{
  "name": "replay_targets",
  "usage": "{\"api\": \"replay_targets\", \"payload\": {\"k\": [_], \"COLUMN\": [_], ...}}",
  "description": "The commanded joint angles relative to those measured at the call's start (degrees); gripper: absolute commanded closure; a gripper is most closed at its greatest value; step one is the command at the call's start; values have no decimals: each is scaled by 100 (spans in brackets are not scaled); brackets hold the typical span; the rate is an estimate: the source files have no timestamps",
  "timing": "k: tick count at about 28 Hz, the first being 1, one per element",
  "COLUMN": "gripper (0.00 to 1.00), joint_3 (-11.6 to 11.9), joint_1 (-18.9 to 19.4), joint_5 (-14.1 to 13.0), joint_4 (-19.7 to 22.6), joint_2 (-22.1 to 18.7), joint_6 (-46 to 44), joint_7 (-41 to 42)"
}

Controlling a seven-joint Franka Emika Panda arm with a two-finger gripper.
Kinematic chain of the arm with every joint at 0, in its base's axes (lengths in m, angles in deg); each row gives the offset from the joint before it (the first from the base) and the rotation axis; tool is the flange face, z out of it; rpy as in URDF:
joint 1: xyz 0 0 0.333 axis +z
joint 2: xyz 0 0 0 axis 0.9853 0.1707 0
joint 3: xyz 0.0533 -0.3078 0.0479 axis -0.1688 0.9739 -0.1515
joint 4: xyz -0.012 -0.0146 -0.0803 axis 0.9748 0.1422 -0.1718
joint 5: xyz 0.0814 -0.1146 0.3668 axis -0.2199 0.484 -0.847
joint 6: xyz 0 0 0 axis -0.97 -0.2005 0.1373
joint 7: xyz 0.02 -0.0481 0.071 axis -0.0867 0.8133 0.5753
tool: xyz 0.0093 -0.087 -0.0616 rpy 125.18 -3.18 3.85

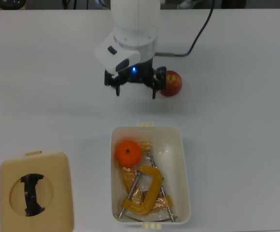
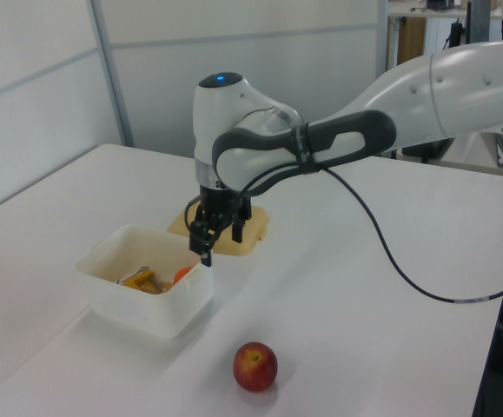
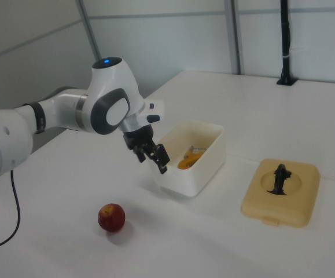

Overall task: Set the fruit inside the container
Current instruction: 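Move the open gripper over and down onto the red apple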

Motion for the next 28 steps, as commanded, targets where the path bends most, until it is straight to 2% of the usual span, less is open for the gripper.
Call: {"api": "replay_targets", "payload": {"k": [1, 4, 8, 9, 10, 13, 16, 20, 28], "gripper": [0, 0, 0, 0, 0, 0, 0, 0, 0], "joint_3": [-141, -387, -633, -669, -730, -836, -915, -1003, -1003], "joint_1": [72, 80, 115, 124, 150, 186, 195, 326, 564], "joint_5": [-110, -40, 241, 320, 539, 821, 1068, 1208, 1481], "joint_4": [833, 1053, 1474, 1571, 1816, 2099, 2283, 2547, 2890], "joint_2": [-514, -532, -558, -593, -628, -655, -638, -646, -655], "joint_6": [-205, -188, 198, 329, 618, 989, 1218, 1280, 1552], "joint_7": [387, 326, 1, -122, -375, -728, -1010, -1168, -1520]}}
